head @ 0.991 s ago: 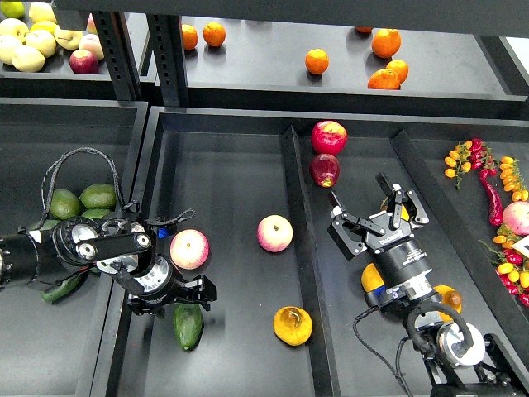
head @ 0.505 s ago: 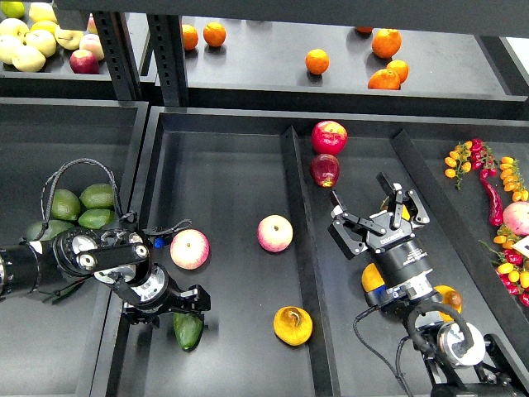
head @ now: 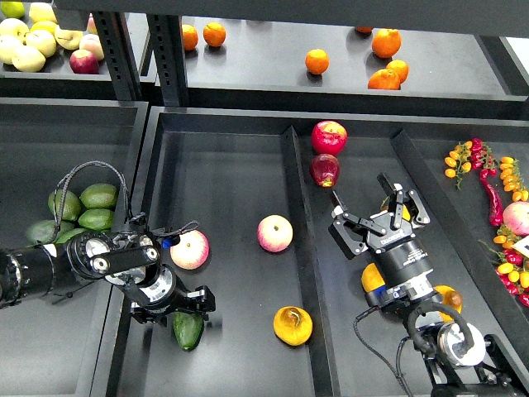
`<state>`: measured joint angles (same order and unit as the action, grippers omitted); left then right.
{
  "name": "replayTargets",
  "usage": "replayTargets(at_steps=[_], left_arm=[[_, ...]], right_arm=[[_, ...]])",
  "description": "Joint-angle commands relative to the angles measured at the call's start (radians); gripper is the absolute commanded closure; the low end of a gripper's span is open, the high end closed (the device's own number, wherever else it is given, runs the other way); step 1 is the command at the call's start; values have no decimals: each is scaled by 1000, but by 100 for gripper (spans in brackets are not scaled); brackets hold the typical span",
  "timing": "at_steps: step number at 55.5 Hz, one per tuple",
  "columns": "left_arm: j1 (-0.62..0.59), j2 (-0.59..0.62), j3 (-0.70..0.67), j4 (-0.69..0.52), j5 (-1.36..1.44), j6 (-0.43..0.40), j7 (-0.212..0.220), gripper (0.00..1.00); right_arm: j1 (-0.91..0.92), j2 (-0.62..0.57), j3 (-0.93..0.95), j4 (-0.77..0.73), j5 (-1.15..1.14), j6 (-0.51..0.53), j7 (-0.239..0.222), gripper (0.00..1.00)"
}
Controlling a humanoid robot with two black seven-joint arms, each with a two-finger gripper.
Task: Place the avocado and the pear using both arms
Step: 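Lower the left gripper and close it on the avocado, then lift the avocado and carry it to the avocado pile bin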
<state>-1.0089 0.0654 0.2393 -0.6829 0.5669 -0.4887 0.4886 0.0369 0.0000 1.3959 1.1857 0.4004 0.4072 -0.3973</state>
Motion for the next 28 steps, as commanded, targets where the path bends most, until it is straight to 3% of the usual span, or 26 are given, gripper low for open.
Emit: replayTargets(at_steps=[1, 7, 19, 28], left_arm=[[12, -6, 0, 17, 1, 0, 0, 29], [15, -15, 0, 32, -1, 0, 0, 38], [23, -35, -21, 80, -15, 0, 0, 72], [13, -36, -41, 85, -18, 0, 0, 79]], right_arm=[[0, 0, -2, 0, 0, 1, 0, 1], [0, 0, -3, -1, 0, 1, 0, 1], [0, 0, -3, -3, 0, 1, 0, 1], [0, 0, -3, -3, 0, 2, 0, 1]])
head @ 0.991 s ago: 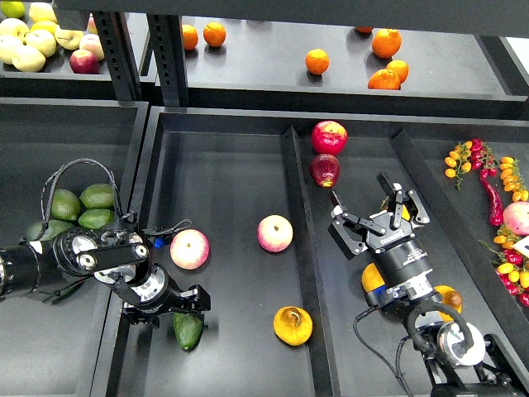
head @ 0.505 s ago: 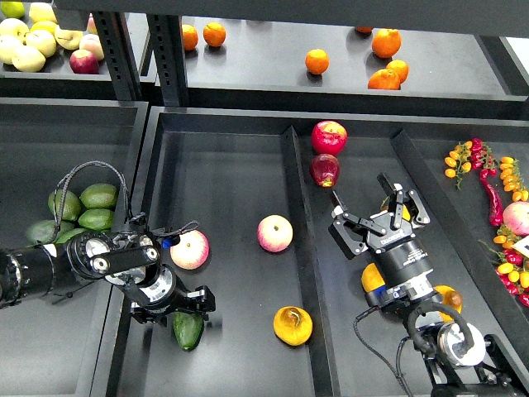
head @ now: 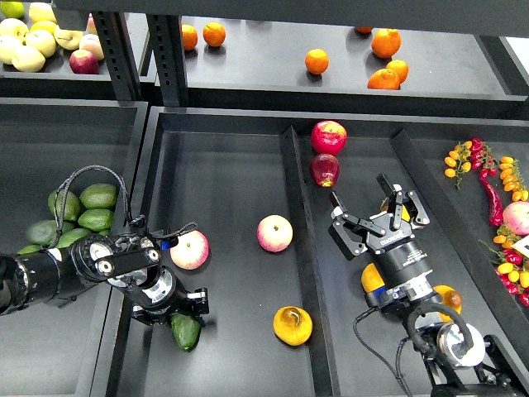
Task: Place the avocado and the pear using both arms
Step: 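Lift the avocado and carry it to the avocado pile bin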
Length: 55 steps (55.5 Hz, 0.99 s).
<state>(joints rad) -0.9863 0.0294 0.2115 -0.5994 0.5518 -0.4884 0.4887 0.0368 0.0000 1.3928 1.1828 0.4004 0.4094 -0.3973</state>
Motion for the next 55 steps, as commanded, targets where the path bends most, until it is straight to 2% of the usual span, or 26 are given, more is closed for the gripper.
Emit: replayTargets(at_steps=[1, 17, 26, 39, 55], left_arm=[[-12, 1, -15, 0, -3, 0, 0, 79], [-163, 41, -78, 15, -114, 0, 0, 78], [-221, 138, -84, 9, -141, 0, 0, 78], [-256, 276, -95, 12, -167, 0, 0, 77], [-224, 432, -95, -2, -176, 0, 0, 76]], right_arm=[[0, 0, 0, 0, 0, 0, 0, 1], [-1, 0, 2, -2, 0, 0, 0, 1], [-1, 0, 0, -2, 0, 0, 0, 1], [-1, 0, 2, 0, 0, 0, 0, 1], [6, 0, 21, 5, 2, -1, 0, 1]])
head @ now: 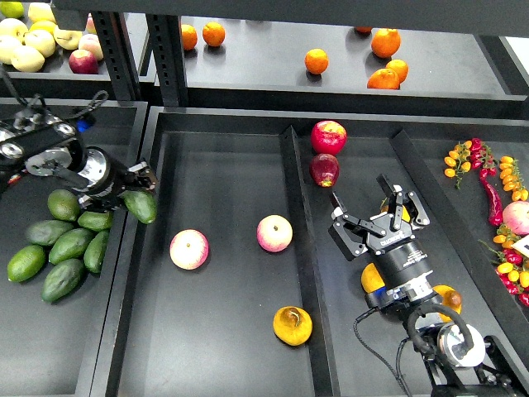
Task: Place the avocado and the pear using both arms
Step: 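Lift the avocado and carry it to the avocado pile bin, then lower the avocado among the avocados and open the left gripper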
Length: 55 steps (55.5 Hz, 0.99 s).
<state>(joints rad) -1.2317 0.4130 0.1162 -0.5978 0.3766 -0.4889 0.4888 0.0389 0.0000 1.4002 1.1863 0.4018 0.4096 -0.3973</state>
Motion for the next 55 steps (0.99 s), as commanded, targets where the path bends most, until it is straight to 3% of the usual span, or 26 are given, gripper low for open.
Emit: replayTargets(at_steps=[1, 41, 55], left_arm=[[26, 53, 0, -3, -1, 0, 0, 76], [216, 56, -35, 16, 48, 0, 0, 69], [225, 55, -43, 18, 50, 0, 0, 56]], right_arm=[[4, 0, 17, 1, 0, -2, 0, 1], [-1, 0, 28, 1, 0, 0, 0, 1], [-2, 0, 28, 1, 0, 0, 0, 1]])
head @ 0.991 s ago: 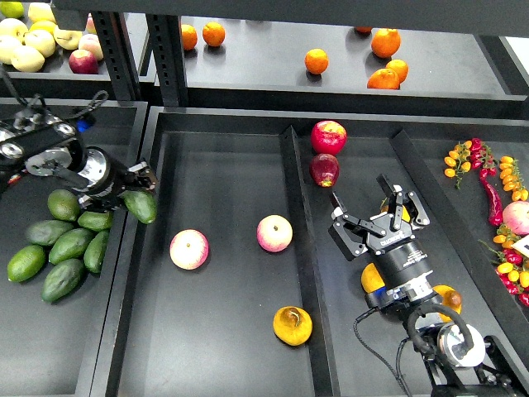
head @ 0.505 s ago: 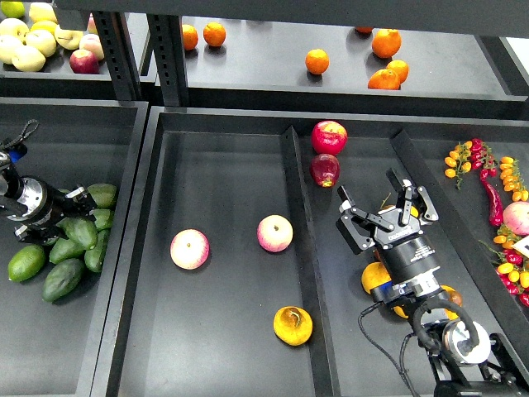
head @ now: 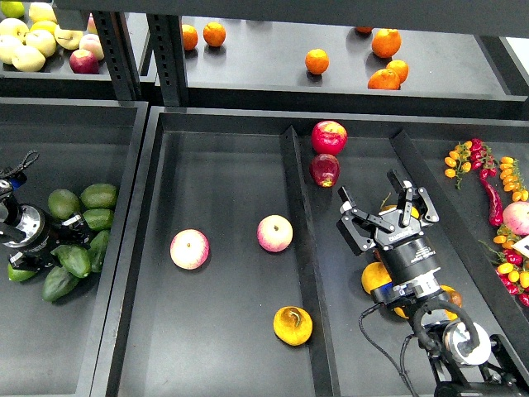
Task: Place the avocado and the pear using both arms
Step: 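Lower the avocado among the avocados and open the left gripper, then withdraw the left gripper back over the middle bin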
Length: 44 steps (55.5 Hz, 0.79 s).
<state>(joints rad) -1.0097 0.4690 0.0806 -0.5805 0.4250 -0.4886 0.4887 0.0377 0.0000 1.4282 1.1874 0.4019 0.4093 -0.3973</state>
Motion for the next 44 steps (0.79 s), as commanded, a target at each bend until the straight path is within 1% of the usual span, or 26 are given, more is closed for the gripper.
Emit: replayTargets(at_steps=[1, 6, 10, 15, 16, 17, 21, 23, 34, 42, 44], left_arm=[[3, -1, -7, 1, 1, 0, 0, 56], [3, -4, -7, 1, 1, 0, 0, 51], [3, -4, -7, 1, 3, 0, 0, 43], [2, -3, -7, -1, 11, 0, 0, 36], [0, -1, -7, -1, 11, 0, 0, 24], [0, -1, -7, -1, 9, 0, 0, 21], [-6, 7, -8, -2, 9, 0, 0, 6], [-7, 10, -12, -4, 8, 0, 0, 2], [-10, 37, -87, -15, 6, 0, 0, 1], [-15, 86, -199, -33, -5, 0, 0, 1], [-20, 103, -249, -36, -8, 0, 0, 1]], right_arm=[[-1, 0, 0, 0, 0, 0, 0, 1], [-4, 0, 0, 0, 0, 0, 0, 1], [-4, 0, 0, 0, 0, 0, 0, 1], [-4, 0, -2, 0, 0, 0, 0, 1], [-4, 0, -2, 0, 0, 0, 0, 1], [-4, 0, -2, 0, 0, 0, 0, 1], [-4, 0, -2, 0, 0, 0, 0, 1], [-4, 0, -2, 0, 0, 0, 0, 1], [-4, 0, -6, -2, 0, 0, 0, 1], [-4, 0, -6, -2, 0, 2, 0, 1], [-4, 0, -6, -2, 0, 2, 0, 1]])
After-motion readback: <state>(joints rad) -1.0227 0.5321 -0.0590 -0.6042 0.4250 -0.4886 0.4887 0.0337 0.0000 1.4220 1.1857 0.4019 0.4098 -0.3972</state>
